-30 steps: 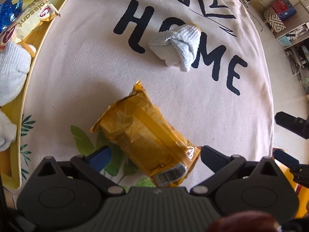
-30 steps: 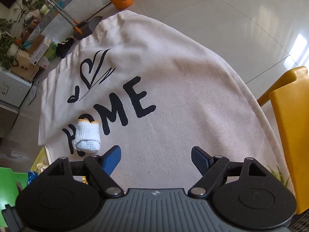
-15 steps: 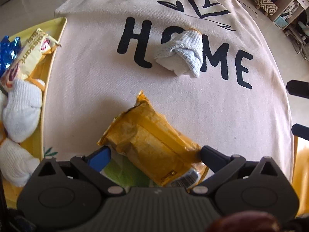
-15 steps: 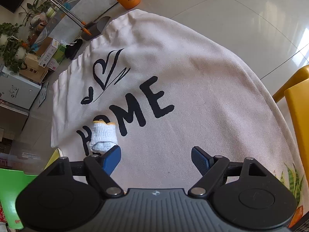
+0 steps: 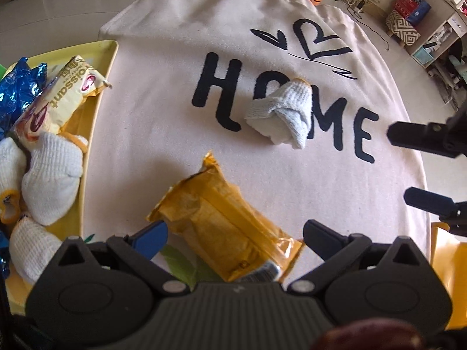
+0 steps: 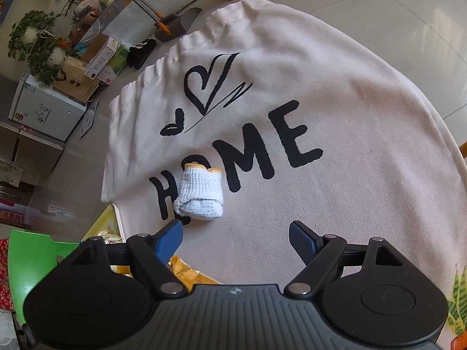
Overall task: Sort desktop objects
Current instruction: 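Grasp the yellow packet with the left gripper while the right gripper grasps the last white glove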
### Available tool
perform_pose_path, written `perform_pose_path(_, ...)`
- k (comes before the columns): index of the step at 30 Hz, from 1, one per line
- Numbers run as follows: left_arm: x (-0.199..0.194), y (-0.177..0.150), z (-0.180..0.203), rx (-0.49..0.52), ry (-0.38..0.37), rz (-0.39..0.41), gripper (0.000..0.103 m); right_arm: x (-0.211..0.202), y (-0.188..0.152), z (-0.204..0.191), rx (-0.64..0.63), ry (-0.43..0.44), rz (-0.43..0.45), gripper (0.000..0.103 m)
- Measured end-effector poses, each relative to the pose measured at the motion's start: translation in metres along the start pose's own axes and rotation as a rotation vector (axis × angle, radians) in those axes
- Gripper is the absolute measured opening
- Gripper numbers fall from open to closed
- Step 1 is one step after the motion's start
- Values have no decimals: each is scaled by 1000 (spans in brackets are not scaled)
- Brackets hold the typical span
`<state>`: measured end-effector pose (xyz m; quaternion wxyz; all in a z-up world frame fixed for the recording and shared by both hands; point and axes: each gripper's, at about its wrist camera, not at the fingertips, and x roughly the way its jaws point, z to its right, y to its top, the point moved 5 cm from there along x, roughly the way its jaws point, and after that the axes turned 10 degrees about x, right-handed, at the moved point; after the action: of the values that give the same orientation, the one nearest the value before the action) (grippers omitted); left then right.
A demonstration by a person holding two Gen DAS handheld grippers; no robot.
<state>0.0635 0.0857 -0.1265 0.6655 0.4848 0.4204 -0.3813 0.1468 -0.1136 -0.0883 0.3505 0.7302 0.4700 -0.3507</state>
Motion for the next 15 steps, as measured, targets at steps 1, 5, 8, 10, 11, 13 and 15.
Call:
perform_pose_path(1, 3, -1, 4, 0, -8, -7, 102, 1, 0, 0, -9, -6, 2, 81)
perform_pose_path(5, 16, -9, 9, 5, 11, -47, 102, 4, 2, 0, -28, -6, 10, 81)
perform_pose_path(8, 24, -12, 4, 23, 54, -61, 102, 12, 3, 1, -5, 17, -12, 81)
perform_pose_path(10, 27, -14, -3, 17, 89, -73, 102, 19, 2, 1, 7, 25, -28, 81)
perform_pose_path(11, 29, -16, -8, 4, 100, -84, 102, 21, 1, -1, 10, 34, -35, 81)
perform_pose_path(13, 31, -17, -16, -19, 103, -90, 102, 26, 0, -5, 3, 58, -42, 81)
perform_pose_path(15, 32, -17, -22, -33, 98, -95, 102, 31, -2, -10, -7, 67, -48, 81)
